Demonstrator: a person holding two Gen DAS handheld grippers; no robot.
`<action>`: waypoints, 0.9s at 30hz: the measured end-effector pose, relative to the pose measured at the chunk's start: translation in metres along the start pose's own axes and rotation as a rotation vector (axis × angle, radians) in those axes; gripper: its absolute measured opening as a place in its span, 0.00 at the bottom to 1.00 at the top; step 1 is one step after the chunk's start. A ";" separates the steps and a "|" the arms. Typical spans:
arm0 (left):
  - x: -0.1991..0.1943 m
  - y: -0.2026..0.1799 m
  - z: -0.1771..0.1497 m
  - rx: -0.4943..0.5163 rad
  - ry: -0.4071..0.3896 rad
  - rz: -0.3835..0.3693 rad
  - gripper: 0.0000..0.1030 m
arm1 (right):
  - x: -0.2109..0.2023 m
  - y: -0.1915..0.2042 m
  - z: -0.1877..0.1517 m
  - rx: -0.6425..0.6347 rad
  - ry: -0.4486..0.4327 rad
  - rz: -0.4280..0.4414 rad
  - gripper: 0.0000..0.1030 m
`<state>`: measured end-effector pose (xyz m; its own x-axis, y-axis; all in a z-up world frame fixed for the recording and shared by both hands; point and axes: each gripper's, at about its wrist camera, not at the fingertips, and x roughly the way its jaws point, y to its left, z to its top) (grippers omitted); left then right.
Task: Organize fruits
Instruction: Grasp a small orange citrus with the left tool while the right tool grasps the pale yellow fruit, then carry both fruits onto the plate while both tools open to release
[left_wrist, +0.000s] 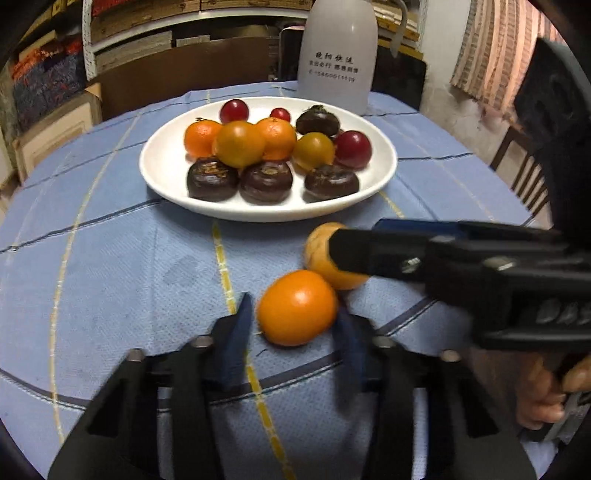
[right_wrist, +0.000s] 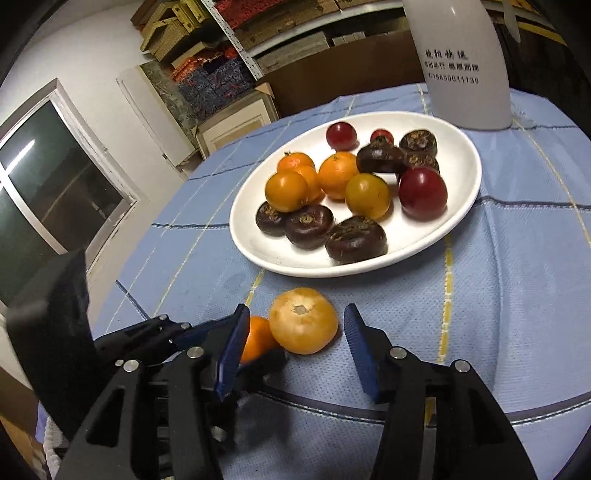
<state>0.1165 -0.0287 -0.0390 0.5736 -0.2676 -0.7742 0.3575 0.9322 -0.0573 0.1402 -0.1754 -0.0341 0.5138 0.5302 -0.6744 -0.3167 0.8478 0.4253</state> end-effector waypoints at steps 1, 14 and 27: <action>0.000 -0.001 0.000 0.004 -0.001 0.003 0.39 | 0.005 0.001 0.000 -0.001 0.011 -0.006 0.53; -0.034 0.002 0.015 -0.003 -0.088 0.059 0.38 | -0.041 0.008 0.003 -0.034 -0.145 -0.054 0.39; 0.035 0.060 0.149 -0.123 -0.101 0.102 0.38 | 0.007 -0.030 0.128 0.010 -0.184 -0.179 0.39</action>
<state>0.2678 -0.0180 0.0243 0.6757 -0.1875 -0.7130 0.2044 0.9768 -0.0631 0.2557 -0.1977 0.0257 0.6974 0.3614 -0.6189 -0.2007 0.9275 0.3154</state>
